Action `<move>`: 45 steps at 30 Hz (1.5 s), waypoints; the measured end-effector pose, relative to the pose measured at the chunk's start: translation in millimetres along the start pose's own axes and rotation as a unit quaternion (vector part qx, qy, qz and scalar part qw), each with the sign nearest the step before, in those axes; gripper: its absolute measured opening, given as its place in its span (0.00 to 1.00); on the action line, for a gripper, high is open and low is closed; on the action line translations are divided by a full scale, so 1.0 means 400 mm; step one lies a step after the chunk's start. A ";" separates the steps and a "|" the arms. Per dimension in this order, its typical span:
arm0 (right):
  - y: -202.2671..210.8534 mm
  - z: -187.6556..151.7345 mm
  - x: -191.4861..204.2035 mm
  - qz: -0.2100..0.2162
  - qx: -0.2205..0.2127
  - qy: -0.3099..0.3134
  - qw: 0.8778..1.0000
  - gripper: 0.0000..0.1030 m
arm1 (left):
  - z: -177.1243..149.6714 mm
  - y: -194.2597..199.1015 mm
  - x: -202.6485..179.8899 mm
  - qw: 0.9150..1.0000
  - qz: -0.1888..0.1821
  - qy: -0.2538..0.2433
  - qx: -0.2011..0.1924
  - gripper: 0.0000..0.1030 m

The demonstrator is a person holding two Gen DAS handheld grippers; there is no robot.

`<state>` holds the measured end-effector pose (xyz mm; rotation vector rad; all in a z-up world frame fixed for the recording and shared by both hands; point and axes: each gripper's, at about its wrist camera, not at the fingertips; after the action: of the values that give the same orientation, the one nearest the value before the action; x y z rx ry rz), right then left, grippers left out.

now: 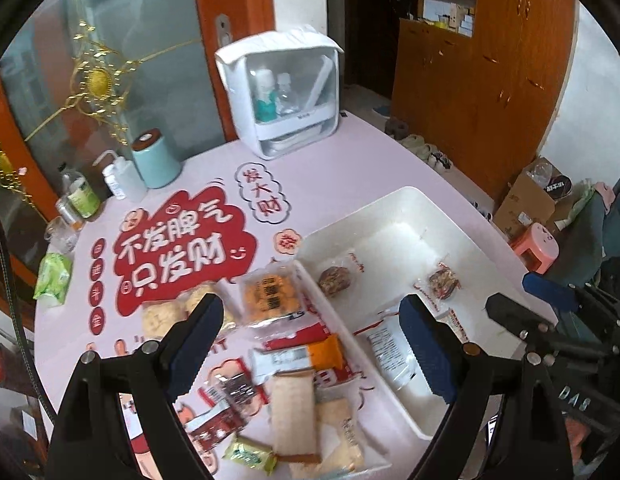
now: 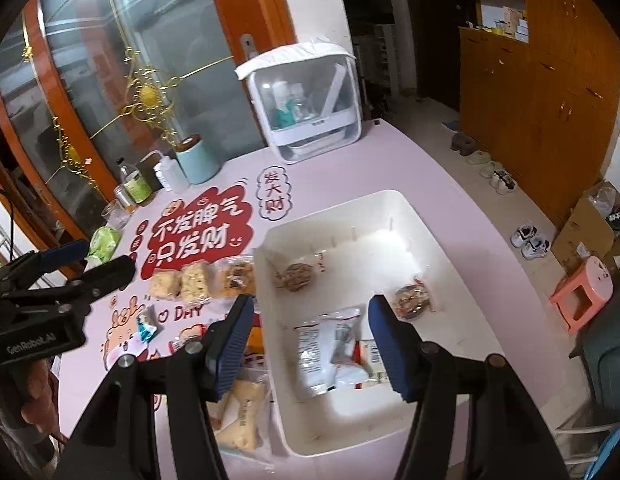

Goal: Organize snacks
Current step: 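Grasp the blue-wrapped candy with the left gripper while the right gripper grasps the dark chocolate pack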

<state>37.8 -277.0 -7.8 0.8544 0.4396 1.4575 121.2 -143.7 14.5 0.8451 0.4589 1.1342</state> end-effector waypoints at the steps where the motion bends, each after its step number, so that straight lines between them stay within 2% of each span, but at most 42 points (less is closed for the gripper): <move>1: 0.002 -0.003 0.015 0.004 0.000 0.005 1.000 0.59 | -0.005 0.012 0.009 1.000 0.003 0.001 -0.003 0.86; 6: -0.004 -0.008 0.082 0.019 0.003 0.022 1.000 0.64 | -0.044 0.090 0.101 0.999 0.029 0.014 -0.029 0.87; 11: -0.040 -0.017 0.168 0.033 0.018 0.038 0.999 0.64 | -0.093 0.149 0.225 0.997 0.053 0.041 -0.044 0.88; 18: -0.115 -0.043 0.280 0.043 0.049 0.053 0.996 0.64 | -0.176 0.145 0.378 0.995 0.082 0.058 -0.025 0.88; 28: -0.282 -0.124 0.392 0.032 0.111 0.054 0.992 0.64 | -0.307 -0.012 0.511 0.996 0.064 0.045 0.049 0.88; 34: -0.384 -0.170 0.427 0.019 0.135 0.066 0.988 0.64 | -0.353 -0.148 0.595 0.992 0.035 0.072 0.098 0.88; 37: -0.451 -0.193 0.441 0.011 0.154 0.079 0.985 0.64 | -0.367 -0.222 0.639 0.988 0.016 0.094 0.123 0.88; 40: -0.499 -0.209 0.449 0.009 0.172 0.088 0.981 0.64 | -0.382 -0.304 0.672 0.980 0.001 0.128 0.153 0.88; 45: -0.572 -0.244 0.465 0.008 0.204 0.107 0.973 0.64 | -0.399 -0.397 0.696 0.969 0.008 0.167 0.183 0.88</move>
<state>141.7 -51.5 -194.5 1.0273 0.9183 1.5039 209.6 141.3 -183.1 0.9786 0.9645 1.2326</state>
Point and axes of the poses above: each gripper's, at about its wrist camera, not at the fingertips, and y roughly against the way its jaws point, x to its left, z to its top, and after that the axes turned 4 degrees about z, right-handed
